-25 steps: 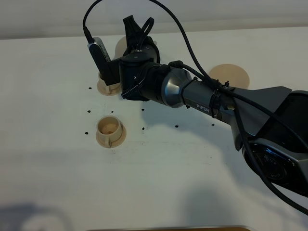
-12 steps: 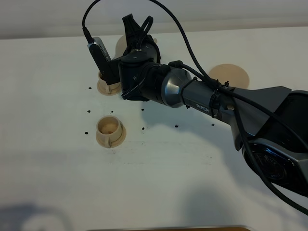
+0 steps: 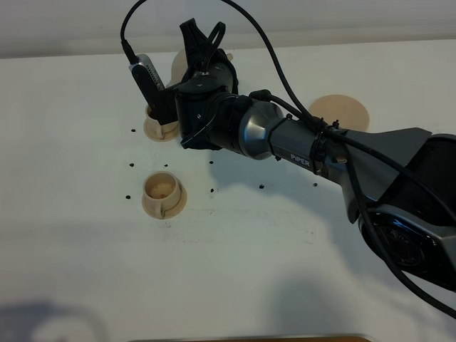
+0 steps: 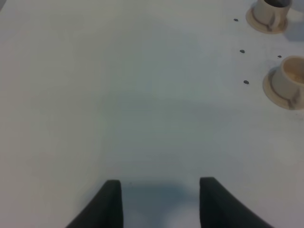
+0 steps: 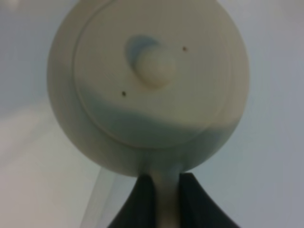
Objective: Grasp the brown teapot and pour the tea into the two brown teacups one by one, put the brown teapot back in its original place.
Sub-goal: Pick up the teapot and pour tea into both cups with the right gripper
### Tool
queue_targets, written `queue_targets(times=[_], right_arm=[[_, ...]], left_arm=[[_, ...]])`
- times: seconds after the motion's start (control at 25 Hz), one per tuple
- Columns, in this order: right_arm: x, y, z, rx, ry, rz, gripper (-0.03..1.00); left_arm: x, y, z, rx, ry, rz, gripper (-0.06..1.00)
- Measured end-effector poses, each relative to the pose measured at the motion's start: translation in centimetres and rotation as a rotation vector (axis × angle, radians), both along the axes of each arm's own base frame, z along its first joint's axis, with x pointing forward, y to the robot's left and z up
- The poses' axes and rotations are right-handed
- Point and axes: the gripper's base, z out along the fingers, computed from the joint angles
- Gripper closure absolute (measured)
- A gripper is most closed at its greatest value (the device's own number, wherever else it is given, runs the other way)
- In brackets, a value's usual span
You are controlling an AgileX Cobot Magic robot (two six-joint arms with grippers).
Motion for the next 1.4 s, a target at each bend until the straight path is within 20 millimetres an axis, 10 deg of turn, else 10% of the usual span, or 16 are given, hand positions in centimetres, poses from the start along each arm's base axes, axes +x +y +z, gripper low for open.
queue_targets(times=[1.4], right_arm=[[-1.4, 0.0, -1.5, 0.452, 0.207, -0.297, 0.88]], left_arm=[[0.0, 0.0, 0.0, 0.001, 0.000, 0.000, 0.50]])
